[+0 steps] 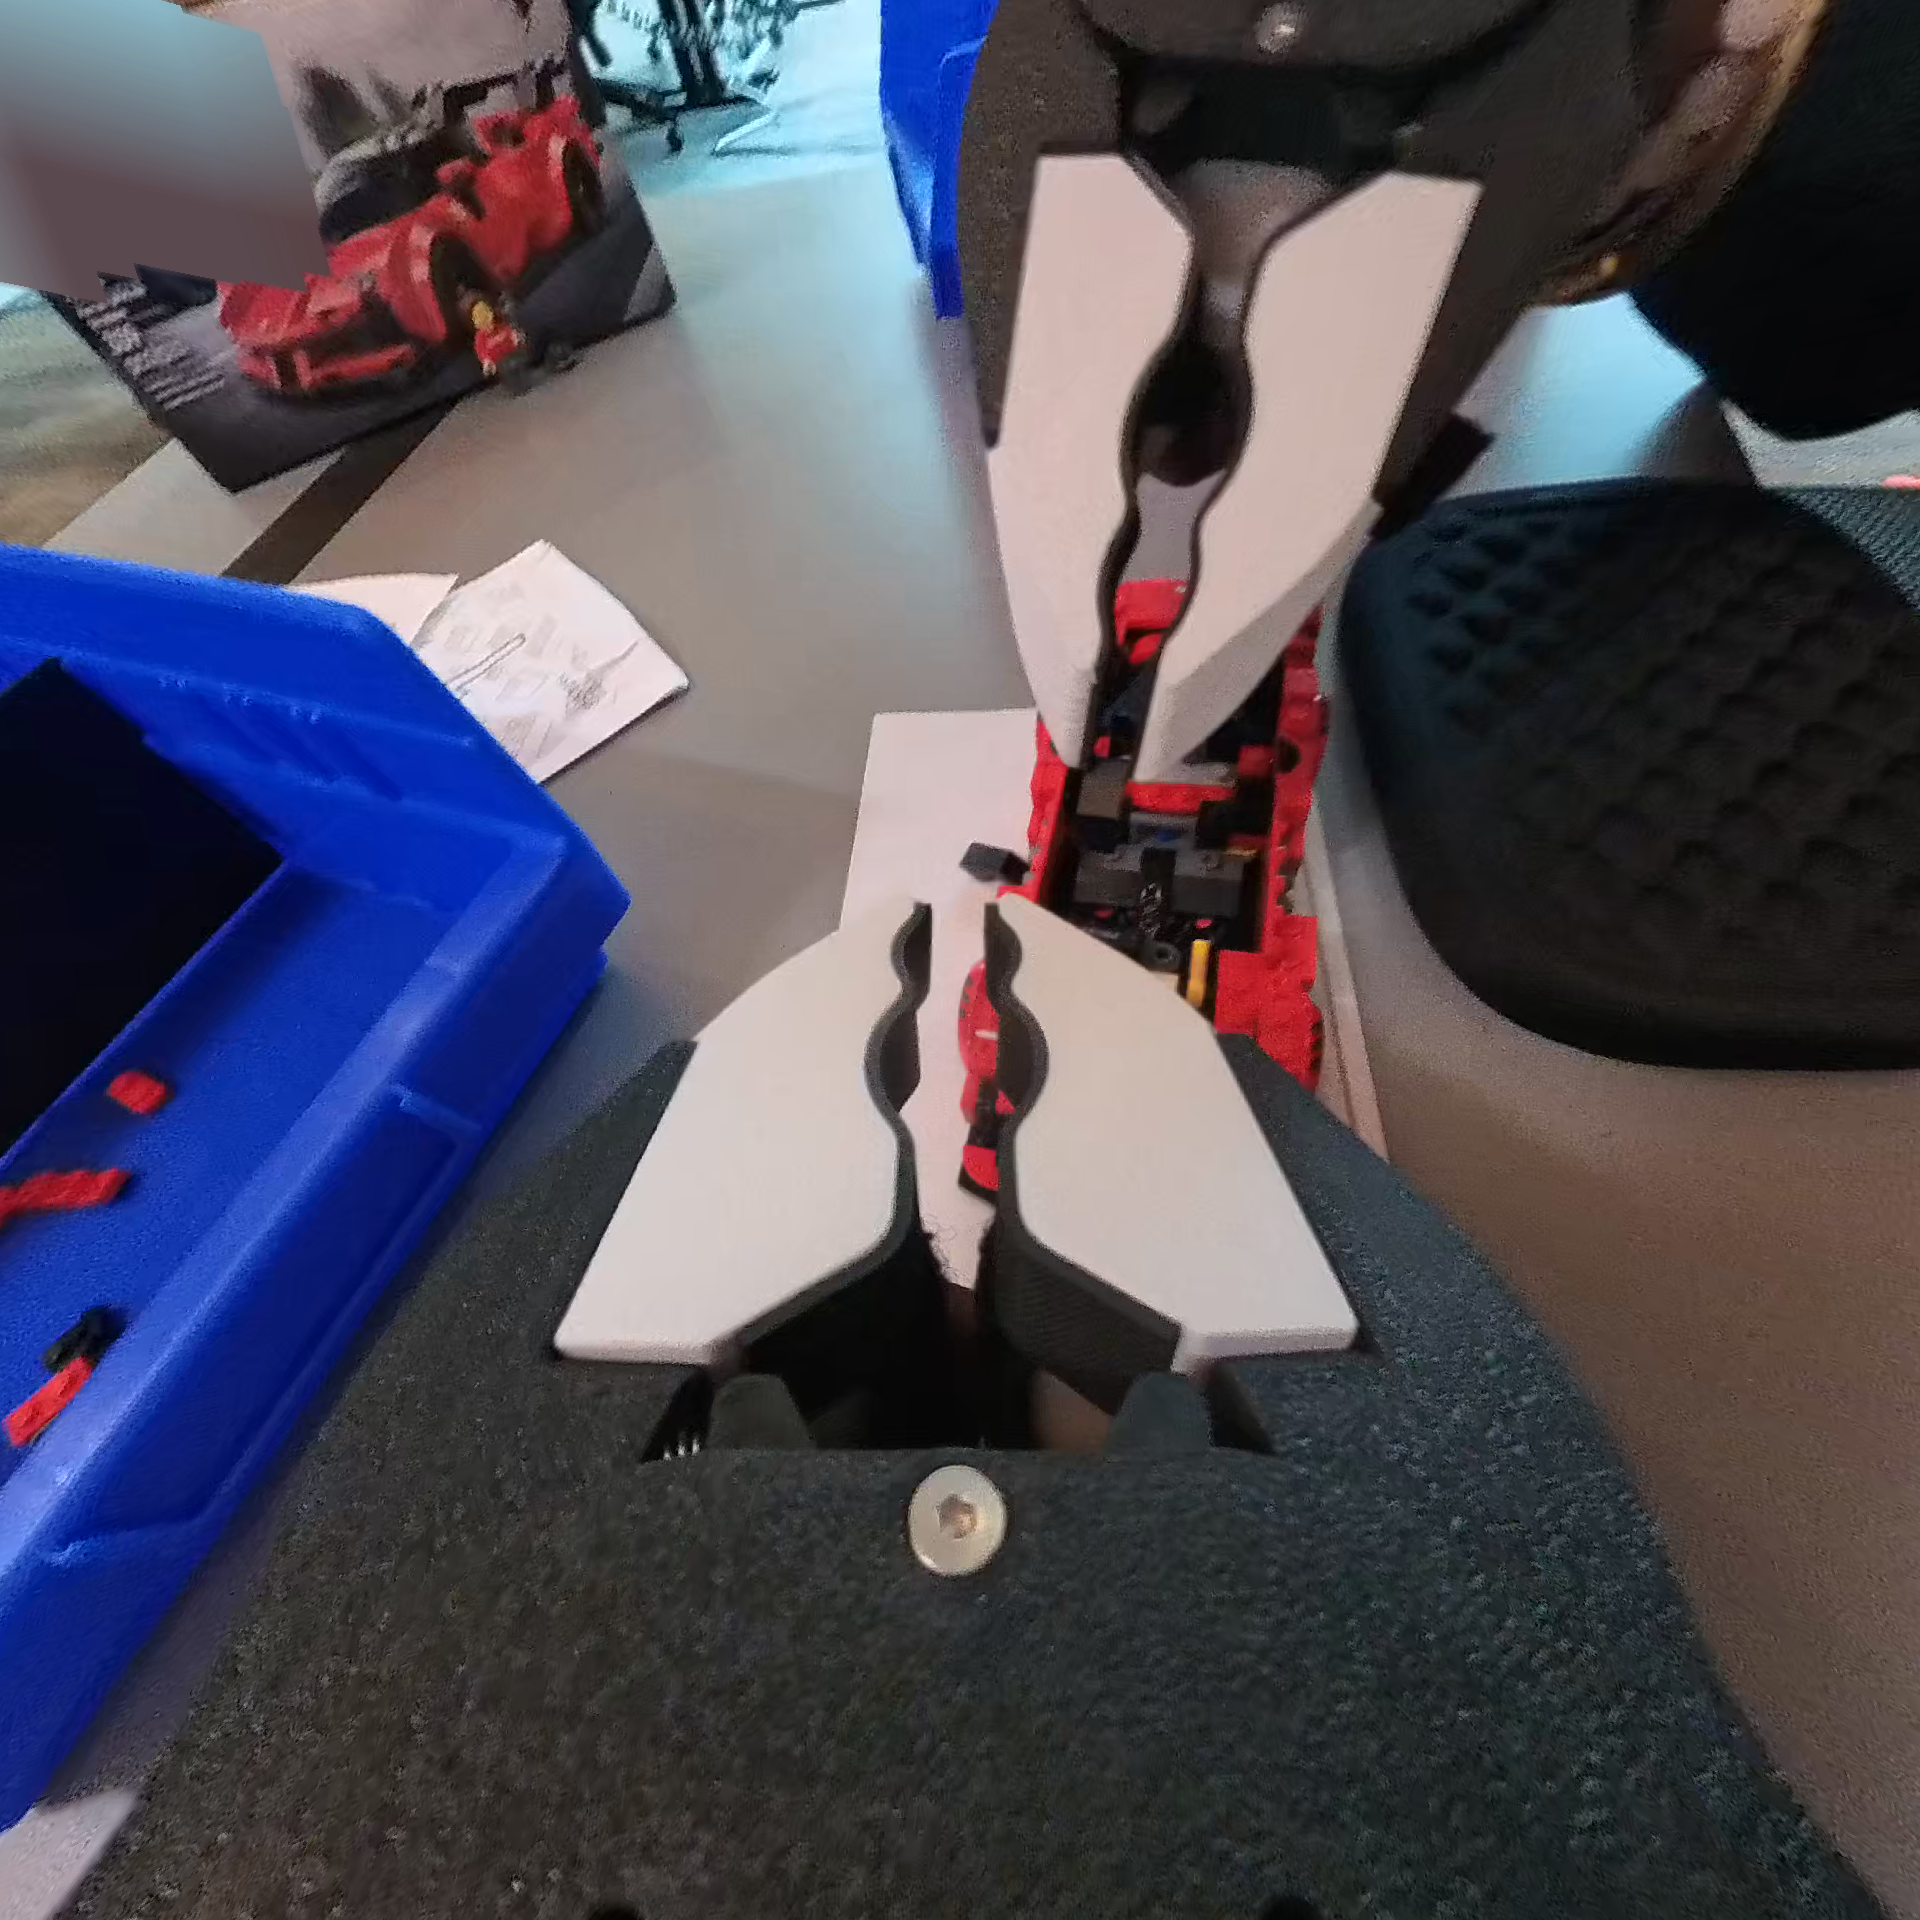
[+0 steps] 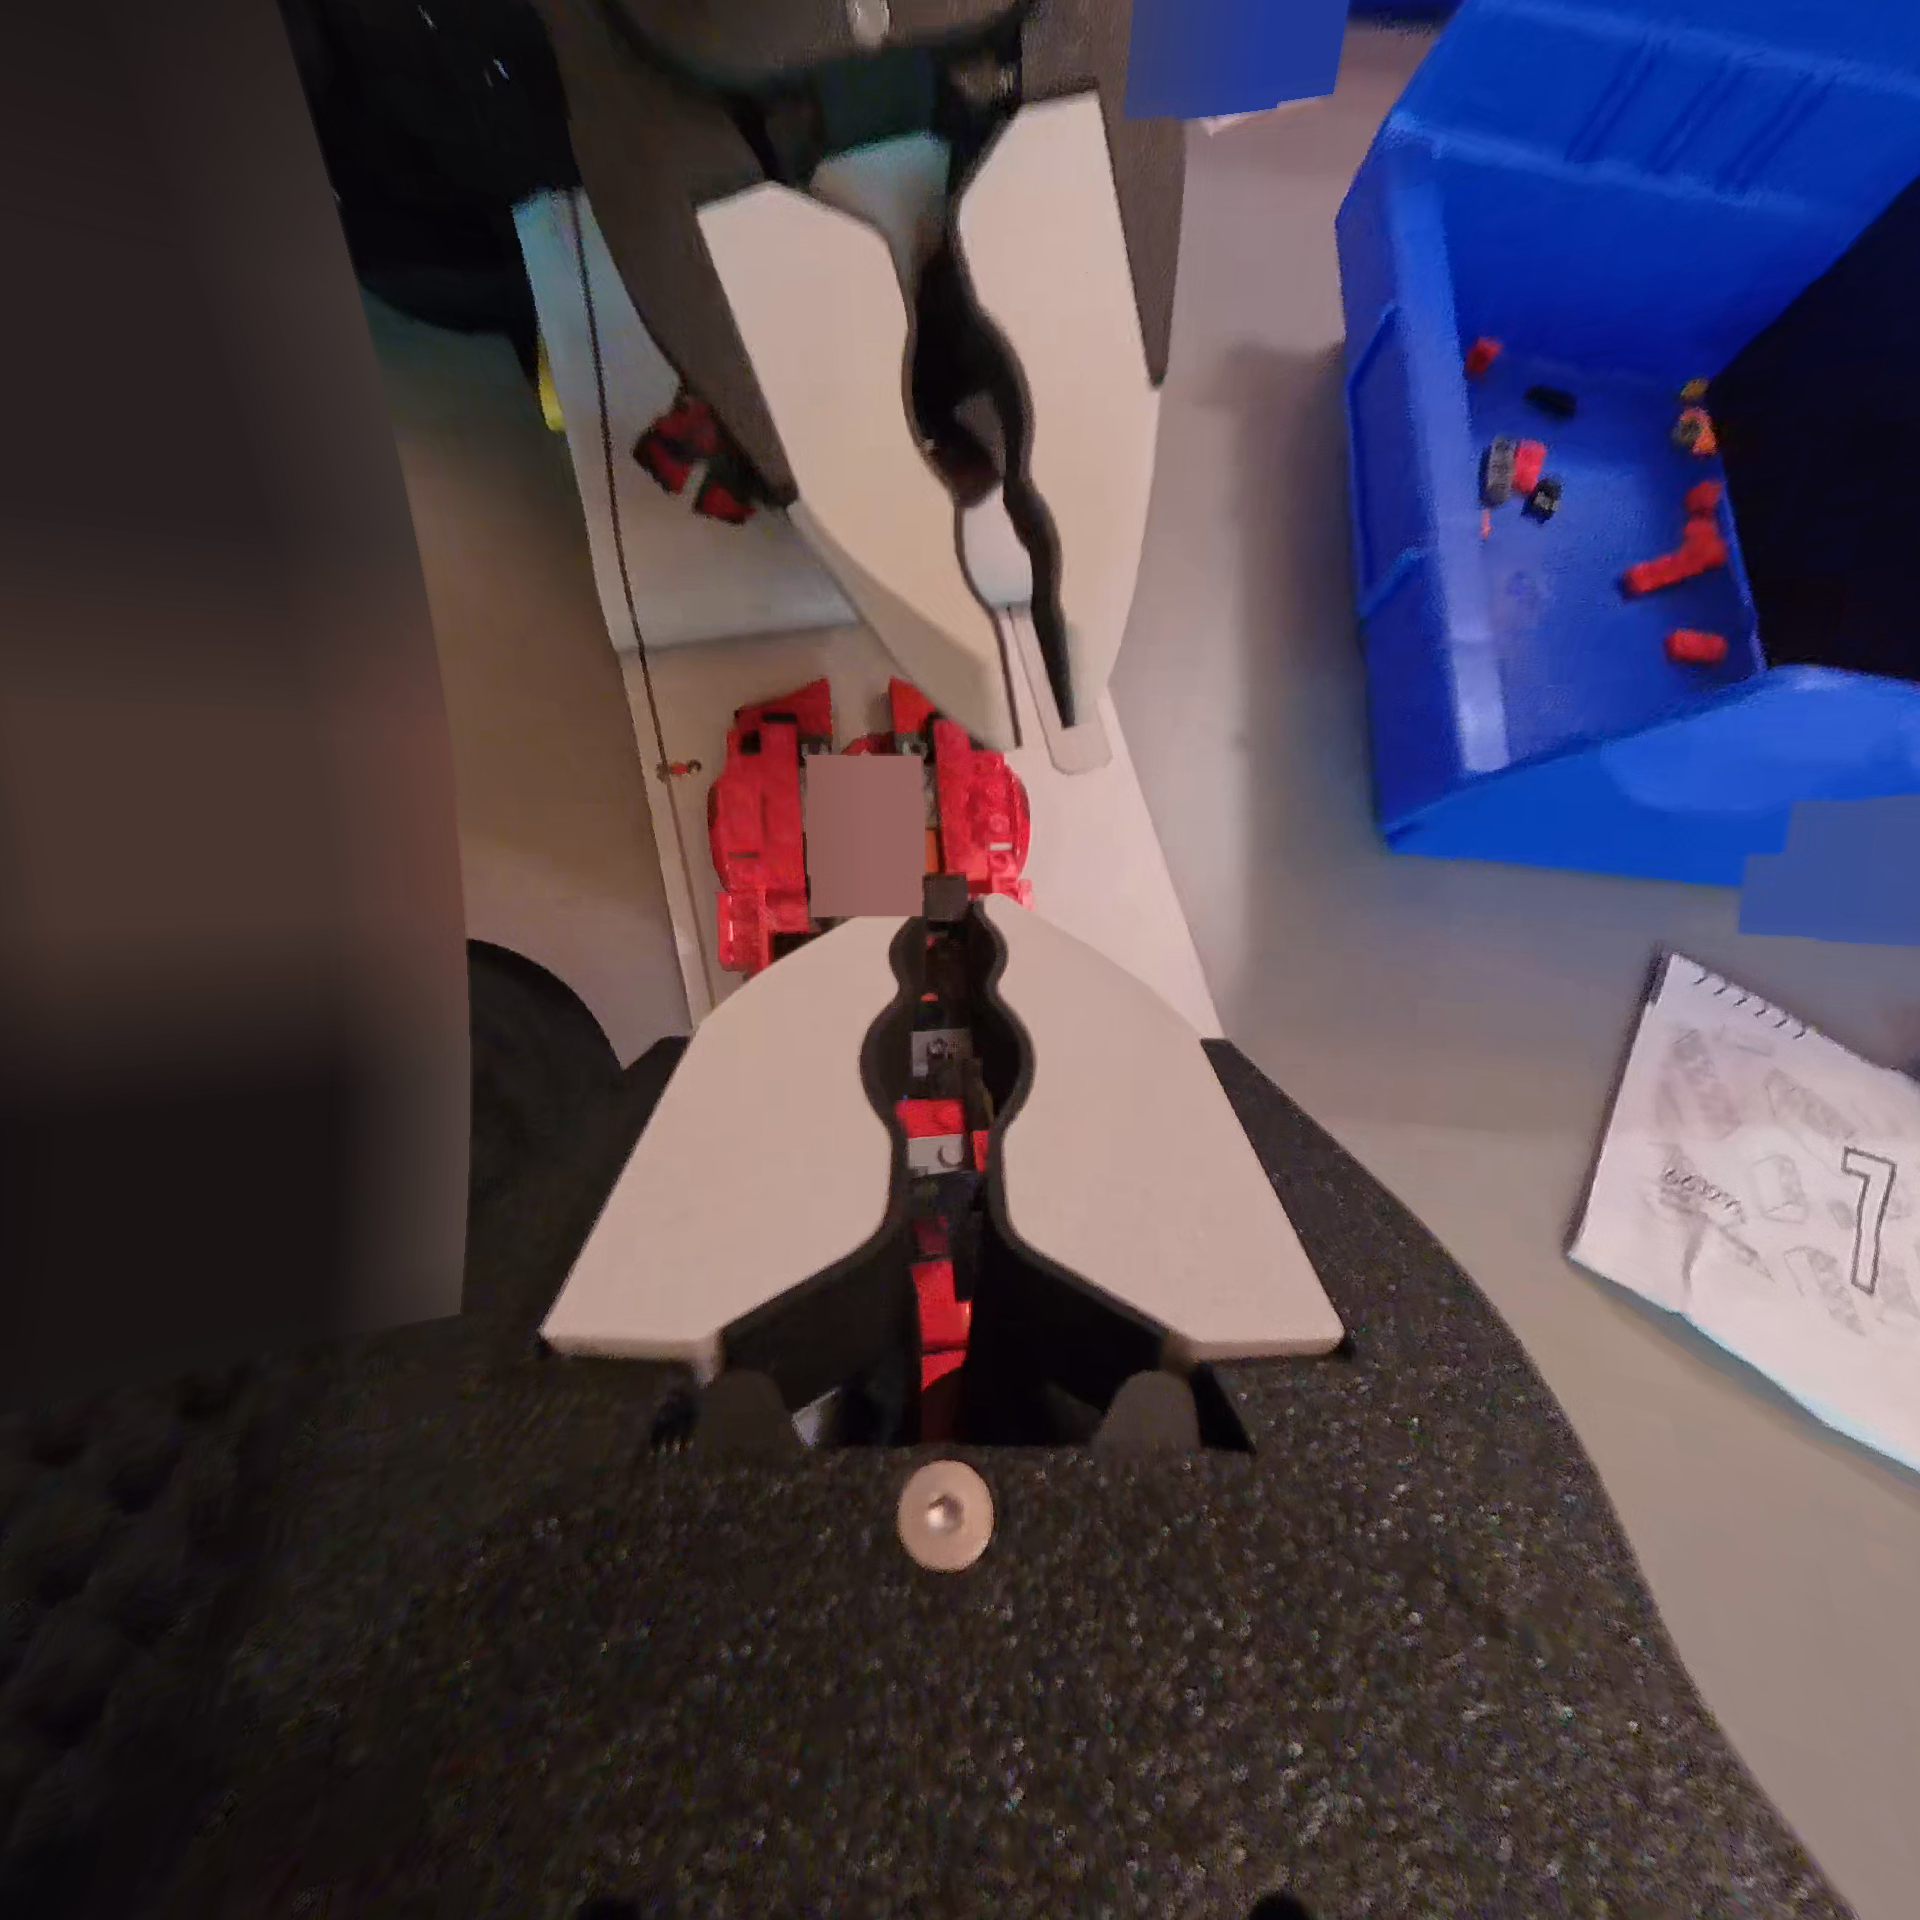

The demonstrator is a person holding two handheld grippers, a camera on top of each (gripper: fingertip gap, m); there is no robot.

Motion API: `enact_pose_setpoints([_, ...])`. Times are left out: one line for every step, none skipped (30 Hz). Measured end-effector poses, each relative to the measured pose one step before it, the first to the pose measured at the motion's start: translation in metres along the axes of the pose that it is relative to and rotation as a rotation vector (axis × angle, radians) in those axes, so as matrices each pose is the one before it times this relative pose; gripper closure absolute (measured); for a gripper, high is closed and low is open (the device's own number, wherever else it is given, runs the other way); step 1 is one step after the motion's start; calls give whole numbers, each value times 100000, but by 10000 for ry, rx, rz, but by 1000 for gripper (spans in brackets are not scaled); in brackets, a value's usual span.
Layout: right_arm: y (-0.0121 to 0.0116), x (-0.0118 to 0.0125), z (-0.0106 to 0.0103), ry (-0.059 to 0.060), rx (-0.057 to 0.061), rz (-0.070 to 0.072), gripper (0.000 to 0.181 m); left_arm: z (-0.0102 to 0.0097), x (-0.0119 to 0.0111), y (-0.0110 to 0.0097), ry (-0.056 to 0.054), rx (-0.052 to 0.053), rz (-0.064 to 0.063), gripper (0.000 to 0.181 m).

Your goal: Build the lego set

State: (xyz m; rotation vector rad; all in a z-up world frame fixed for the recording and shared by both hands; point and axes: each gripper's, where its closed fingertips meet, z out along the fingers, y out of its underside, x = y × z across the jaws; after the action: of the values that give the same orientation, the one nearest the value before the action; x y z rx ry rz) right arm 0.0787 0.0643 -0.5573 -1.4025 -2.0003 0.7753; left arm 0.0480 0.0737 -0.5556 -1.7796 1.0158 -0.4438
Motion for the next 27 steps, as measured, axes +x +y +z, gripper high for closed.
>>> enact_pose_setpoints([394,71,342,172,-221,60,174,112,-40,253,-36,-167,-43,173])
enact_pose_setpoints([219,148,265,200,-105,76,174,152,52,235,18,-155,-25,174])
enact_pose_setpoints([69,47,203,100,-21,113,174,137,24,217,-3,-145,-14,174])
enact_pose_setpoints([-8,-86,161,15,3,110,174,119,9,193,-2,-109,-10,175])
enact_pose_setpoints([38,39,128,94,-43,82,174,68,79,136,53,-70,17,175])
enact_pose_setpoints([95,60,126,119,-89,-2,174,19,81,67,42,-18,33,176])
enact_pose_setpoints([118,4,120,79,-87,-51,174,6,73,8,32,17,27,176])
enact_pose_setpoints([64,10,119,58,-44,-3,174,1,33,25,22,-4,9,176])
enact_pose_setpoints([102,59,113,62,-67,61,174,29,24,75,17,-36,-10,176])
enact_pose_setpoints([87,35,103,32,-73,47,174,63,28,104,21,-51,-21,176])
enact_pose_setpoints([-26,19,80,37,-8,0,174,75,26,124,20,-58,-8,176])
enact_pose_setpoints([-77,-5,55,21,17,-22,174,73,43,126,23,-64,12,176])
enact_pose_setpoints([-30,-30,51,-5,-28,-13,174,56,40,81,11,-45,22,176])
enact_pose_setpoints([16,-4,76,12,-72,2,174,36,37,41,6,-27,26,176])
enact_pose_setpoints([30,45,76,48,-81,-17,174,35,39,36,21,-17,22,176])
enact_pose_setpoints([7,-31,65,6,-68,-58,174,29,44,32,27,-6,11,176])
enact_pose_setpoints([8,-11,45,22,-64,-61,174,15,5,27,8,1,-6,176])
enact_pose_setpoints([20,-20,37,15,-65,-36,174,11,10,17,13,2,-7,176])
enact_pose_setpoints([26,-1,25,13,-71,-37,174,5,33,8,26,0,3,177])
enact_pose_setpoints([21,-10,17,10,-43,-27,174,2,24,7,19,3,15,177])
enact_pose_setpoints([15,4,25,5,-33,-14,174,4,56,13,23,2,29,177])
enact_pose_setpoints([-7,-1,10,15,-32,-26,174,22,79,18,36,-8,45,177])
enact_pose_setpoints([43,-15,25,23,-71,-51,174,30,109,45,44,-24,68,177])
enact_pose_setpoints([33,-10,31,26,-80,-72,174,55,140,64,64,-40,75,177])
enact_pose_setpoints([31,-1,48,27,-75,-56,174,66,98,75,39,-58,61,177])
enact_pose_setpoints([-20,2,3,16,-46,-59,174,63,61,91,13,-58,40,177])
enact_pose_setpoints([-44,0,-12,8,-19,-60,174,62,55,65,20,-50,25,178])
